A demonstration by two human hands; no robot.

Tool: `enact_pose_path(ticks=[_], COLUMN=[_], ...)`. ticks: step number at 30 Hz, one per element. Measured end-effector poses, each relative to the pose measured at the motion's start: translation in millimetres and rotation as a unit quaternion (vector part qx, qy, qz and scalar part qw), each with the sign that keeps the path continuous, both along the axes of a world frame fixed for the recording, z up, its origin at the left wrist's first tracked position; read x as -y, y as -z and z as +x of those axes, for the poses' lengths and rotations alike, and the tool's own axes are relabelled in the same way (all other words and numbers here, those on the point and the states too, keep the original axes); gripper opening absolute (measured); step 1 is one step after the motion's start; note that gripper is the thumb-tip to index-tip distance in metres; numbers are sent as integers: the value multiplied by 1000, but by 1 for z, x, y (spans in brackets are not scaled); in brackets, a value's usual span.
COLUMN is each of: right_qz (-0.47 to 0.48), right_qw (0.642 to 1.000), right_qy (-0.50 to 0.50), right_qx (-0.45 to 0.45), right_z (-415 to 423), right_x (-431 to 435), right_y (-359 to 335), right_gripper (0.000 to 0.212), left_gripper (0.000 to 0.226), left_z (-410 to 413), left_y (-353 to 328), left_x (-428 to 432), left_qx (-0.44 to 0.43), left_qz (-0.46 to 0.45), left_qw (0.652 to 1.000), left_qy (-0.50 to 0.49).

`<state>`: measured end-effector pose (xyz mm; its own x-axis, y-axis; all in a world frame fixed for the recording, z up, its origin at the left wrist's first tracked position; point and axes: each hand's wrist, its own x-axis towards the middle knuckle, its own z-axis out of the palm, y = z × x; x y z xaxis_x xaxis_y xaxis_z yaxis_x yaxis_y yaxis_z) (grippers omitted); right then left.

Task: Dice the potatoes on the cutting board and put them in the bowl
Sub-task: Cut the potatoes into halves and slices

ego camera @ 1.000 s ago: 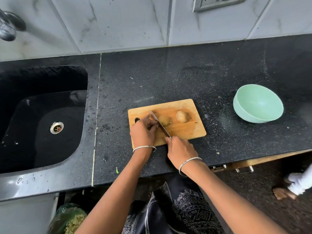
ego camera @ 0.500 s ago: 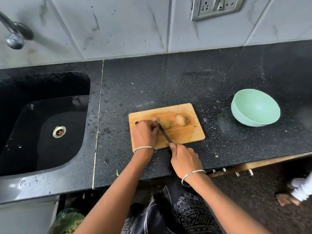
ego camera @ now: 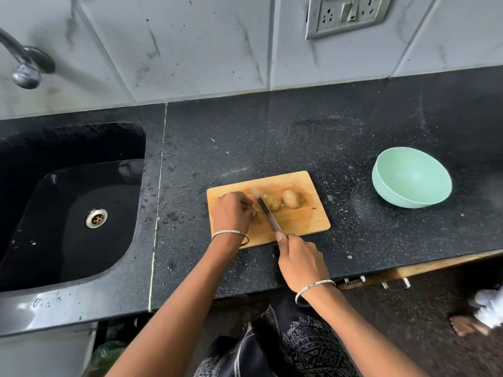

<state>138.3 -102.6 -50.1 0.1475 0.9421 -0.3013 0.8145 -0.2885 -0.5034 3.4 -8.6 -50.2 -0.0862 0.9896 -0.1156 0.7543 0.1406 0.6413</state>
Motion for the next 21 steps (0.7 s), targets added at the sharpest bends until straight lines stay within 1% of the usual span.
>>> enact_pose_path(ticks=[9,16,21], right_qz=[4,27,17], right_qw=[999,999,999], right_qy=[-13,-10,-22], right_qx=[30,41,46], right_z=[-3,-3,-3], right_x=[3,5,4], right_y=[-3,-3,-2], right_gripper=[48,48,48], left_gripper=[13,11,13], left_z=[3,3,2], left_y=[-5,-6,-6], left_x=[1,-1,-2], left_qx=[-14,-1,6], left_qz=[-8,-23,-21], left_qw=[1000,999,999], left_qy=[-19,-28,-27])
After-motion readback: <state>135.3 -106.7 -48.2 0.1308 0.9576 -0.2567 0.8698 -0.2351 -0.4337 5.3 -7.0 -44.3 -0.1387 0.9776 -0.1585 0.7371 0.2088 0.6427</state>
